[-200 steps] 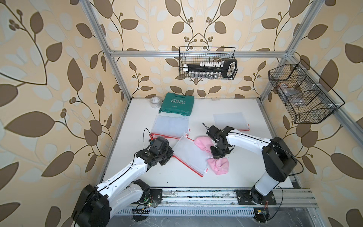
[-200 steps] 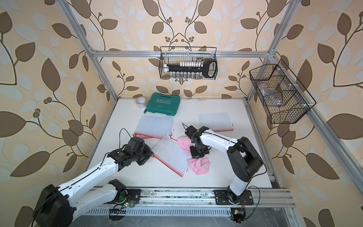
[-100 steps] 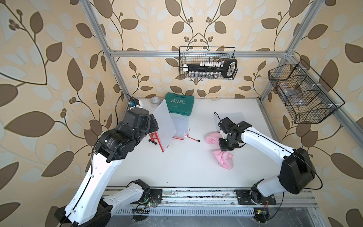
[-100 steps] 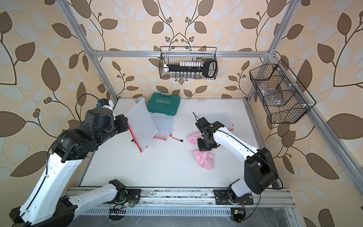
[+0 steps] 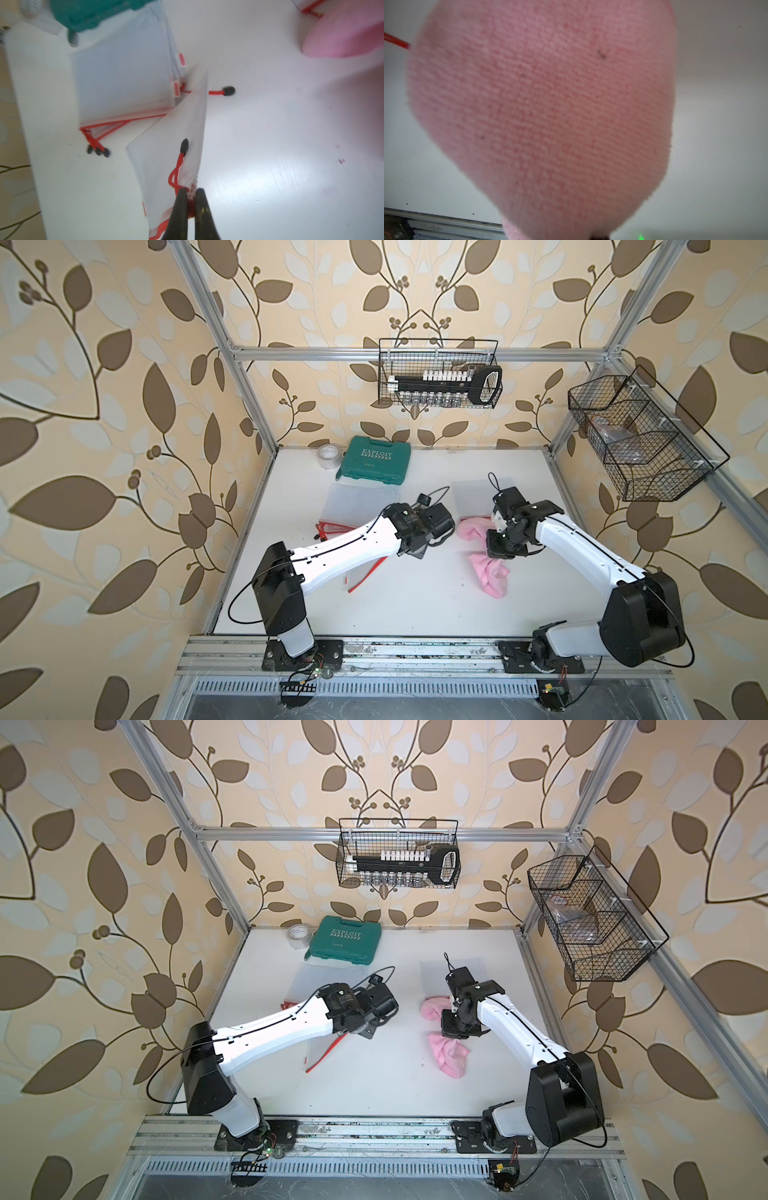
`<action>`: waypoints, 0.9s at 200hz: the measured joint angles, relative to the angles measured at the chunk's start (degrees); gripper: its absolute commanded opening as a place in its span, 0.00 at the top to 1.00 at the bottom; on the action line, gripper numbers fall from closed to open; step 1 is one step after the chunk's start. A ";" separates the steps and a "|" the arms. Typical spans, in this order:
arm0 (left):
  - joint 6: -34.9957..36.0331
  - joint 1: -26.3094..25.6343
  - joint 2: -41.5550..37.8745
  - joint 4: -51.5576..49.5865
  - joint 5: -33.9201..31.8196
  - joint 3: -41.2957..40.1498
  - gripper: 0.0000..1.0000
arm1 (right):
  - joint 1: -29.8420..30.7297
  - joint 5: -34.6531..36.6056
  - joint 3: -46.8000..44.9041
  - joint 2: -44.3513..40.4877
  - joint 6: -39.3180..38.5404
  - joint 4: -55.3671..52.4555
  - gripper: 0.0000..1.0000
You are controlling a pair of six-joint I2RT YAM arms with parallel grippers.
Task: Wipe the document bag
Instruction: Adjust the document bag at the center of the board.
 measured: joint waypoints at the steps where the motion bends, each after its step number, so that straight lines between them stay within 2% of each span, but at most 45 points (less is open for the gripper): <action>1: -0.17 -0.15 0.04 0.52 0.57 -0.37 1.00 | -0.02 -0.04 0.00 -0.07 0.00 -0.02 1.00; 23: -3.48 -0.55 0.70 7.10 8.94 -4.96 1.00 | -0.07 -0.81 -0.09 -0.04 -0.22 -0.02 1.00; 60: -4.85 -0.46 4.90 16.74 18.58 -7.10 1.00 | -0.07 -1.42 -0.13 0.00 -0.39 -0.07 1.00; 117: -4.15 -1.07 10.19 24.79 25.92 -7.48 1.00 | -0.07 -1.60 -0.13 -0.02 -0.39 -0.13 1.00; 125: -4.04 -1.25 10.49 25.22 26.21 -7.48 0.91 | -0.07 -1.60 -0.13 -0.04 -0.39 -0.15 1.00; 138: -3.56 -1.36 10.58 25.59 26.88 -7.48 0.63 | -0.07 -1.60 -0.13 -0.09 -0.37 -0.22 1.00; 145: -3.50 -1.36 10.56 25.88 26.97 -7.48 0.54 | -0.04 -1.57 -0.13 -0.13 -0.33 -0.26 1.00; 165: -3.37 -1.36 10.40 26.34 26.75 -7.96 0.43 | 0.74 -1.44 -0.07 -0.24 -0.15 -0.59 1.00; 180: -3.89 -1.36 9.38 26.18 25.88 -9.22 0.40 | 2.64 -1.09 0.39 -0.22 0.07 -1.11 1.00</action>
